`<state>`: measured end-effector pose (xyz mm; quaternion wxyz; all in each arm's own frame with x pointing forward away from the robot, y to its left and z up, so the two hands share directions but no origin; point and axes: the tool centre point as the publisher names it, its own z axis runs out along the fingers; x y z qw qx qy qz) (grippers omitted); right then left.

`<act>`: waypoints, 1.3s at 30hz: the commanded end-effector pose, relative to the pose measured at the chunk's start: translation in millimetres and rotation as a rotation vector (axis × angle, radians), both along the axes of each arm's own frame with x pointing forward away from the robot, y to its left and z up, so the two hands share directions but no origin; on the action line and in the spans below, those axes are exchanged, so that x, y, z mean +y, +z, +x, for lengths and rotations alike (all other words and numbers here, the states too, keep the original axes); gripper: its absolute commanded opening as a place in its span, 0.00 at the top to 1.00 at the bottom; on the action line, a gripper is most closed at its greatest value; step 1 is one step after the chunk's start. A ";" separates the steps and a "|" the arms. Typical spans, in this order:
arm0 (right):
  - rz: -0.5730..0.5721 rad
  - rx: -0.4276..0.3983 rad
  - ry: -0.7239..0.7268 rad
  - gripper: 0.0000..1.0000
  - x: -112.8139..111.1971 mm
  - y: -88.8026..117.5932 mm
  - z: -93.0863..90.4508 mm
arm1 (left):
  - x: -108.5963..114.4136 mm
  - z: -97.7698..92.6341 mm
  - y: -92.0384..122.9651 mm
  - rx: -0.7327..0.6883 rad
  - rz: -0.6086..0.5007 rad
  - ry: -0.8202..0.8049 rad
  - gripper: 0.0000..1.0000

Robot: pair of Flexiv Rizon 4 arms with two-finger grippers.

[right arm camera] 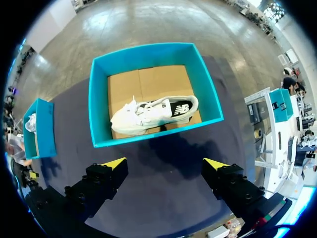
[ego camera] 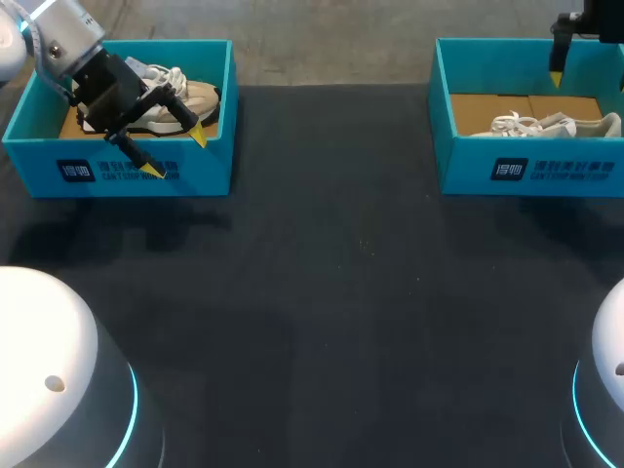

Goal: Take the shoe out of the shoebox, open the shoe tongue, remove and reinsert the insole, then place the shoe into the shoebox

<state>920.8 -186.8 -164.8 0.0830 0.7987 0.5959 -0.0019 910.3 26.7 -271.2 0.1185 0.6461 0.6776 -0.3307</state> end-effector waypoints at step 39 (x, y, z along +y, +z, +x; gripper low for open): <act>-0.002 0.000 -0.004 0.00 0.6 4.5 -0.2 | 107.7 54.7 93.7 -0.241 0.352 -0.199 0.00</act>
